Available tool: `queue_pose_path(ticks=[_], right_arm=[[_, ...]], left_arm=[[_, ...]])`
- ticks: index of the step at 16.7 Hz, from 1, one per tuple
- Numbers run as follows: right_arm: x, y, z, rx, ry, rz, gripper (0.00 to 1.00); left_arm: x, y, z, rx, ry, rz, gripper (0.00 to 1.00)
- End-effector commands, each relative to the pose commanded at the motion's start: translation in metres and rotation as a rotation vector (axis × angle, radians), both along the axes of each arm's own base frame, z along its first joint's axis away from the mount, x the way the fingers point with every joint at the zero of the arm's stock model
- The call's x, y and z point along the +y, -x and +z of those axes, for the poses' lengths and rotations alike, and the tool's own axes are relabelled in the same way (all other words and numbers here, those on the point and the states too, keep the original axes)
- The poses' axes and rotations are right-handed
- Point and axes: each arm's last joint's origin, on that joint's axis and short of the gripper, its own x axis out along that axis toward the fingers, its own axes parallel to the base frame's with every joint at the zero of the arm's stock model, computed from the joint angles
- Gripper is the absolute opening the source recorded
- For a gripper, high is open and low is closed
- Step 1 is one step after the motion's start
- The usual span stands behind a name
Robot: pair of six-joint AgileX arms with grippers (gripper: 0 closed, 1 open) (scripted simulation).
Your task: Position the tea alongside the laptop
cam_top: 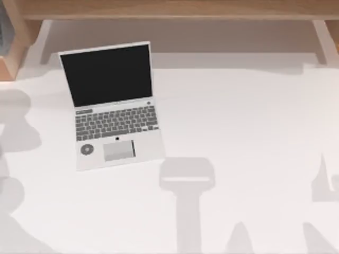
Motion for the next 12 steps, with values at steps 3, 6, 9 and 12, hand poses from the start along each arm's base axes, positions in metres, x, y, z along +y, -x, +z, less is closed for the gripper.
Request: queue_pose_path(ticks=[3,6,9,12], right_arm=[[0.0,0.0,0.0,0.0,0.0,0.0,1.0],[0.0,0.0,0.0,0.0,0.0,0.0,1.0],[0.0,0.0,0.0,0.0,0.0,0.0,1.0],[0.0,0.0,0.0,0.0,0.0,0.0,1.0]], left_arm=[[-0.012,-0.003,0.023,-0.055,-0.029,0.031,0.0],[-0.041,-0.005,0.047,-0.105,-0.041,0.073,0.0],[-0.085,-0.005,0.073,-0.162,-0.031,0.113,0.0],[-0.14,-0.005,0.097,-0.217,0.01,0.142,0.0]])
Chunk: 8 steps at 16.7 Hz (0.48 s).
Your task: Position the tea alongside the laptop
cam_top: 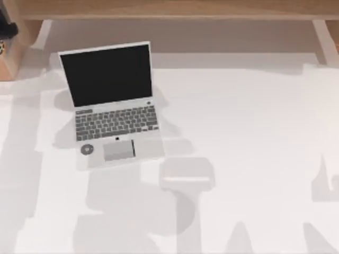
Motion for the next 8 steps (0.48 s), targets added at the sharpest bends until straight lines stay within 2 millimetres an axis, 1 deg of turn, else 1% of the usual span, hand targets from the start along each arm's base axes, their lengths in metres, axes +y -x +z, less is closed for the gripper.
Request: queue_pose_path(ticks=[2,5,7,8], right_arm=[[0.0,0.0,0.0,0.0,0.0,0.0,1.0],[0.0,0.0,0.0,0.0,0.0,0.0,1.0],[0.0,0.0,0.0,0.0,0.0,0.0,1.0],[0.0,0.0,0.0,0.0,0.0,0.0,1.0]], left_arm=[[-0.041,0.001,0.014,-0.032,0.042,0.002,0.0],[-0.11,0.005,0.032,-0.061,0.12,-0.017,0.0],[-0.158,0.012,0.036,-0.048,0.164,-0.043,0.0],[-0.182,0.016,0.035,-0.03,0.178,-0.057,0.0]])
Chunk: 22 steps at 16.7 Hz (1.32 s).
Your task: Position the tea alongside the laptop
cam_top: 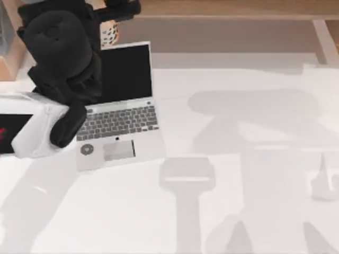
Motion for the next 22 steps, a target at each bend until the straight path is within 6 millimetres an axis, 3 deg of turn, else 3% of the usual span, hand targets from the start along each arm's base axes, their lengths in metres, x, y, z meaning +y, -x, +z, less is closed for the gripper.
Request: queue_pose_path(ticks=[4,8,10,22], right_arm=[[0.0,0.0,0.0,0.0,0.0,0.0,1.0],[0.0,0.0,0.0,0.0,0.0,0.0,1.0],[0.0,0.0,0.0,0.0,0.0,0.0,1.0],[0.0,0.0,0.0,0.0,0.0,0.0,1.0]], left_arm=[[-0.088,0.026,-0.032,0.128,-0.033,-0.058,0.0],[-0.142,0.056,-0.081,0.25,-0.149,-0.096,0.0],[-0.152,0.063,-0.094,0.276,-0.183,-0.105,0.0],[-0.152,0.062,-0.093,0.256,-0.158,-0.105,0.0]])
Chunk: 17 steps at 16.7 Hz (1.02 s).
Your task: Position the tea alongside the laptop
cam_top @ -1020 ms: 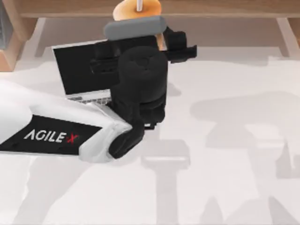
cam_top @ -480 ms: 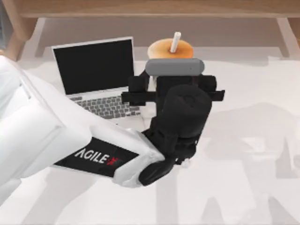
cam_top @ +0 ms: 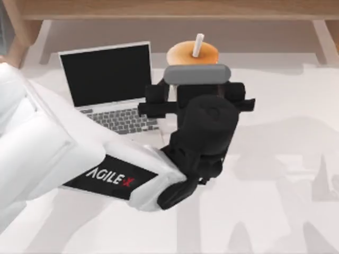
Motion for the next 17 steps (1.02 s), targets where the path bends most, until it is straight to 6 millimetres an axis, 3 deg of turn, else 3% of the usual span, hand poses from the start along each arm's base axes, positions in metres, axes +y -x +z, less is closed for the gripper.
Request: queue_pose_path(ticks=[6,12,16,17], right_arm=[[0.0,0.0,0.0,0.0,0.0,0.0,1.0],[0.0,0.0,0.0,0.0,0.0,0.0,1.0],[0.0,0.0,0.0,0.0,0.0,0.0,1.0],[0.0,0.0,0.0,0.0,0.0,0.0,1.0]], left_arm=[[-0.003,-0.001,-0.008,-0.014,0.023,-0.001,0.0],[0.0,0.002,-0.031,0.02,-0.028,-0.003,0.0],[0.0,0.002,-0.031,0.02,-0.028,-0.003,0.0],[0.0,0.002,-0.031,0.02,-0.028,-0.003,0.08]])
